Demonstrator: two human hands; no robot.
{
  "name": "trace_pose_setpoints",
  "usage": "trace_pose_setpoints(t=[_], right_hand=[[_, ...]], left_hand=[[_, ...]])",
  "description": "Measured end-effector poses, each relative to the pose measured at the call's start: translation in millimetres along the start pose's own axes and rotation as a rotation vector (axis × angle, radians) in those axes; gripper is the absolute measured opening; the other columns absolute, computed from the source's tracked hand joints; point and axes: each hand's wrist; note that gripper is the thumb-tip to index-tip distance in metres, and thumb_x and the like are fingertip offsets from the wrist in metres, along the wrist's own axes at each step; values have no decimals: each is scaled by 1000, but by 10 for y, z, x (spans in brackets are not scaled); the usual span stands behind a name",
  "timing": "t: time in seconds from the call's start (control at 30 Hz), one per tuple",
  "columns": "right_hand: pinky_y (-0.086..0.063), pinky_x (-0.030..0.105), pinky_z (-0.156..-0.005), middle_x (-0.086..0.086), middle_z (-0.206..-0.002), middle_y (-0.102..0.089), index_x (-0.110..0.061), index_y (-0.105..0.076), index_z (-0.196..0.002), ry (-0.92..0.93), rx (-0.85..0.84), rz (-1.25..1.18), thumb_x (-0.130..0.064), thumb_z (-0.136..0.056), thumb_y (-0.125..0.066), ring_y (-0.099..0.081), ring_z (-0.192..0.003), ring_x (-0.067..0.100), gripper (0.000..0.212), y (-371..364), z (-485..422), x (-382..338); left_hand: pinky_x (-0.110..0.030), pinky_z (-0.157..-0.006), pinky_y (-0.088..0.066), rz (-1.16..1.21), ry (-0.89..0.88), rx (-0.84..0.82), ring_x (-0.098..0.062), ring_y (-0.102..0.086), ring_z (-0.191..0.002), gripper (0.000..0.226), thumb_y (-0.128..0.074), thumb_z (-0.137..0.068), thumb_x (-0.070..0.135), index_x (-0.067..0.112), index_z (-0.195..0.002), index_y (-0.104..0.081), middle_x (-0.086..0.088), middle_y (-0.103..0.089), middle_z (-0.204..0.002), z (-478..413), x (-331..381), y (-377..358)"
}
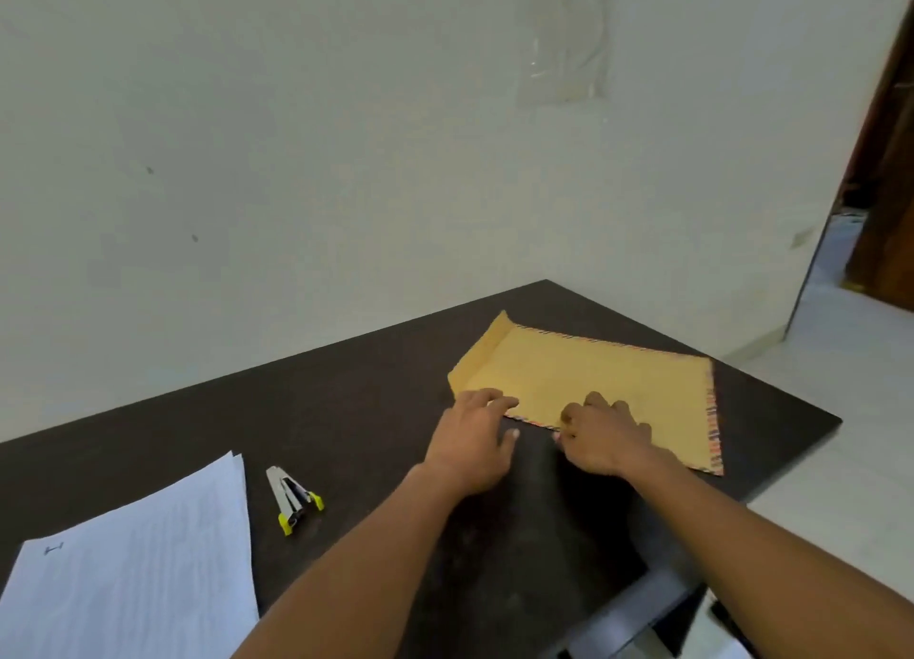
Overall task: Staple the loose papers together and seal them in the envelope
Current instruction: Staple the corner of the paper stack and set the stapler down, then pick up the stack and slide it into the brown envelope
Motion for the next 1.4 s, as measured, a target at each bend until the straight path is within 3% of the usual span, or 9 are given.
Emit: trace_pose_setpoints(t=[0.1, 0.23, 0.3, 0.4, 0.6, 1.07, 1.23, 1.3, 1.4], right_hand=[[-47, 39, -95, 5, -118, -62, -16, -70, -110, 149, -66, -48, -36, -96, -44, -57, -111, 27, 36, 137, -68, 163], [-35, 50, -108, -8, -100, -64, -27, -66, -86, 141, 7, 14, -29, -90, -47, -58, -98, 18, 20, 197, -94, 315], [-27, 56, -115, -9, -113, -63, -32, -65, -101, 151, 16, 4, -30, -91, -51, -58, -108, 18, 17, 149, -98, 236], [-38, 51, -111, -4, -137, -55, -27, -55, -132, 187, -35, -52, -36, -93, -54, -52, -125, 22, 39, 12, -101, -27], [-21, 60, -117, -4, -160, -33, -27, -39, -150, 271, -37, -10, -22, -98, -41, -22, -151, 24, 52, -268, -182, -657], [-25, 62, -115, 2, -161, -30, -23, -36, -151, 252, -67, 39, -19, -97, -46, -23, -150, 30, 54, -272, 7, -1126], [-52, 43, -98, 4, -132, -61, -22, -62, -124, 428, 75, -201, -22, -97, -52, -60, -114, 23, 29, -42, 117, -1681], [-55, 36, -89, 1, -118, -66, -22, -68, -109, 524, 47, -298, -20, -96, -54, -63, -102, 19, 19, 8, 299, -2137], [-55, 34, -78, 0, -105, -69, -17, -69, -98, 627, -71, -309, -21, -94, -57, -65, -91, 18, 14, -120, 680, -2826]], left_hand=[[-43, -115, -32, -39, -3, 115, -22, -35, -139, 42, -45, -100, 40, 26, -139, -52, 0, -47, -148, -58, -59, 63], [-44, -115, -34, -58, 98, 58, -20, -39, -139, 37, -47, -100, 41, 28, -135, -55, 4, -49, -147, -14, -256, 257], [-44, -112, -39, -52, 186, -135, -20, -43, -136, 40, -52, -98, 41, 29, -136, -54, 3, -49, -147, 65, -356, 323], [-43, -108, -43, -95, 264, -366, -22, -47, -131, 48, -58, -94, 47, 31, -139, -51, 2, -47, -146, 242, -474, 331], [-44, -98, -49, -228, 325, -294, -21, -51, -121, 53, -59, -87, 61, 32, -131, -56, 3, -53, -130, 728, -701, 487], [-43, -101, -46, -168, 326, -216, -22, -54, -118, 52, -60, -89, 58, 29, -132, -57, 1, -56, -129, 1150, -802, 592], [-45, -99, -47, -127, 418, 36, -22, -52, -119, 44, -59, -90, 56, 27, -122, -64, 0, -58, -124, 1383, -990, 896], [-39, -92, -50, -119, 520, 116, -22, -52, -117, 40, -60, -90, 54, 27, -119, -66, 0, -58, -123, 1632, -1189, 1056], [-42, -99, -45, -144, 773, 182, -24, -48, -127, 40, -59, -91, 54, 28, -121, -64, -1, -52, -137, 2178, -1504, 1264]])
Point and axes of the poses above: each hand's wrist, its own z-axis away from the middle knuckle, its own y-axis out of the back of the hand, x = y × z
